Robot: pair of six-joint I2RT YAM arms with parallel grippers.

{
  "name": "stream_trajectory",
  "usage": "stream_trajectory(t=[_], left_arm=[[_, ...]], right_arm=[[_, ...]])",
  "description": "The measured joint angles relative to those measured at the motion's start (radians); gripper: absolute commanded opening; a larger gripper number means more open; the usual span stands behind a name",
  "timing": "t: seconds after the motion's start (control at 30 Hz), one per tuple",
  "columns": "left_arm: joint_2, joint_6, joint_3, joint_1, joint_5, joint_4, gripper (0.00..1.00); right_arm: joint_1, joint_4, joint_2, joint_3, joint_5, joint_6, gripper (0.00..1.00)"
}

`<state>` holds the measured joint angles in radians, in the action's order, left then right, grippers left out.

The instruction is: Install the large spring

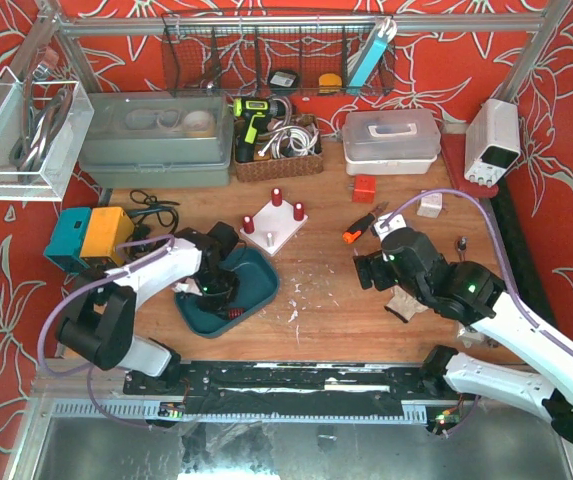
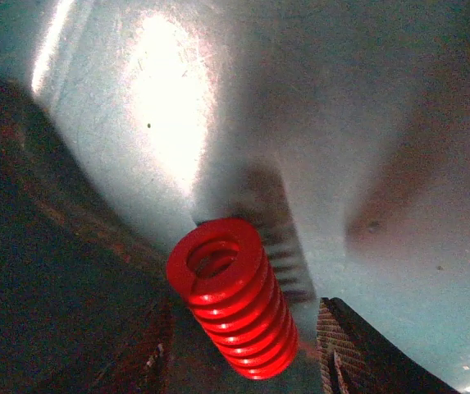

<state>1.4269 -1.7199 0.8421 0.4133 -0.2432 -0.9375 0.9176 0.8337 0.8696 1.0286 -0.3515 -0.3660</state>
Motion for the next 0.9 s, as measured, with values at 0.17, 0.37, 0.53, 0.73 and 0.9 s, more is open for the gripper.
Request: stream_trajectory(t=[0.17, 0.37, 0.53, 0.73, 0.9], left_arm=[[0.037, 0.008, -0.012, 0.0, -0.008, 0.035, 0.51], [0.081, 0.023, -0.01, 0.0, 0.0, 0.072, 0.44], [0.104, 0.034, -0.003, 0.0, 0.022, 0.089, 0.32], [0.101, 0.043, 0.002, 0.0, 0.051, 0.095, 0.16], [0.067, 0.059, 0.035, 0.0, 0.094, 0.087, 0.11]], right_arm=[[0.0, 0.0, 0.009, 0.0, 0.0, 0.0, 0.99], [0.0, 0.001, 0.02, 0.001, 0.0, 0.0, 0.99], [0.0, 0.004, 0.027, 0.002, -0.006, 0.0, 0.99], [0.0, 0.004, 0.03, 0.003, -0.008, 0.0, 0.99], [0.0, 0.003, 0.041, 0.006, -0.007, 0.0, 0.99]])
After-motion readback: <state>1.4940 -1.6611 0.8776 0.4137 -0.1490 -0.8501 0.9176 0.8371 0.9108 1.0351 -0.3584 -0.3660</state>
